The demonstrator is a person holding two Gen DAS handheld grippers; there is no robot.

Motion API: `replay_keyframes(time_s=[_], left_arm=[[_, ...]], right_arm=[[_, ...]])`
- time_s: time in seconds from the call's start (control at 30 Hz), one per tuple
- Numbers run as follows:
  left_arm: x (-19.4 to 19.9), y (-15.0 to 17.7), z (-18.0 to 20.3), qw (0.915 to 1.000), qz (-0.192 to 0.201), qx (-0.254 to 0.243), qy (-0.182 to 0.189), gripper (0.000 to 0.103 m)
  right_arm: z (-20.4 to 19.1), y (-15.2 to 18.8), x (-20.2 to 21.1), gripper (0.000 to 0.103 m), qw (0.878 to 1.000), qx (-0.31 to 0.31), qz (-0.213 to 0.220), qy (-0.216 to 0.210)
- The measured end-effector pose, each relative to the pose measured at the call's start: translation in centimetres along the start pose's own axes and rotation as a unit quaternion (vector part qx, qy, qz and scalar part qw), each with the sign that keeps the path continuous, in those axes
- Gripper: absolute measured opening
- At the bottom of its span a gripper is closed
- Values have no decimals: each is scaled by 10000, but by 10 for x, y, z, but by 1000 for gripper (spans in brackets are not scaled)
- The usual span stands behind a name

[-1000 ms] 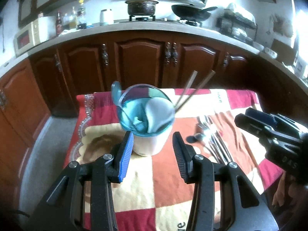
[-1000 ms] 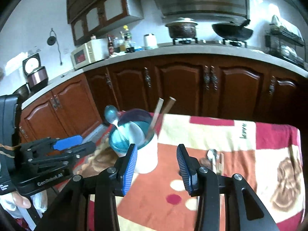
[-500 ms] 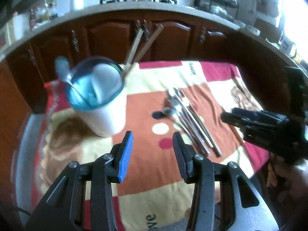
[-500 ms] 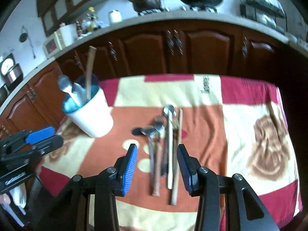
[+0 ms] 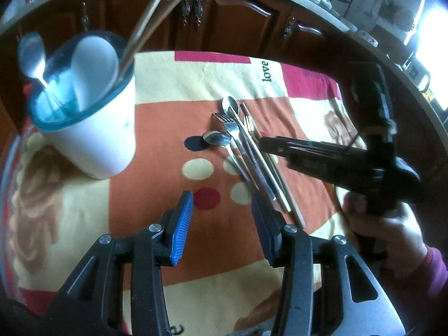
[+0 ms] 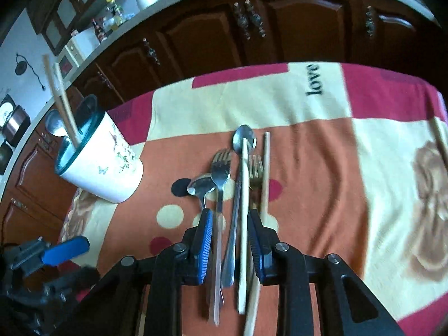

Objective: Organize utensils
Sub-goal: 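Move both tools back over the utensils lying on the blanket, then grasp a wooden chopstick with the right tool while the left tool grasps a metal spoon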

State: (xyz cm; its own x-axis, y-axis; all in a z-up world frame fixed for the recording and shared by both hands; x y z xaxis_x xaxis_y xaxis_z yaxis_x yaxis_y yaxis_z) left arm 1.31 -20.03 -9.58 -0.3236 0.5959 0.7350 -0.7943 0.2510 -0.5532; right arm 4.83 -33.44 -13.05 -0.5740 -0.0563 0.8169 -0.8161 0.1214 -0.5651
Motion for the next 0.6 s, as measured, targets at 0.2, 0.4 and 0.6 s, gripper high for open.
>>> replay_keyframes(time_s=[0.2, 0.4, 0.6], left_arm=[[-20, -7, -6, 9995, -83, 288, 113, 43], [-40, -18, -15, 9982, -81, 543, 230, 43], [-62, -26, -22, 9966, -188, 732, 314, 43]], right_arm=[[0, -13, -34, 26, 9995, 150, -235, 151], [6, -21, -57, 22, 9988, 85, -468, 61], [10, -27, -65, 11, 9986, -87, -479, -213]])
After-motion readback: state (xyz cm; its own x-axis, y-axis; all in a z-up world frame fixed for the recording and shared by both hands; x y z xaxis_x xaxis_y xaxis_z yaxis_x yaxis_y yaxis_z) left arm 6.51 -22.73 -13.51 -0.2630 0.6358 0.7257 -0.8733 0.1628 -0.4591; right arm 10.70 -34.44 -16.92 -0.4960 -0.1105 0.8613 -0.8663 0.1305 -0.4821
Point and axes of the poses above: each gripper's, at about its wrist camera, not at the fingertips, and x roughly against the way its jaws point, z to its right, y to its underside, the point moved 8 cm from there along -x, roughly the way its jaws point, and after that the axes turned 11 degrees about y, right-handed, at the moved point
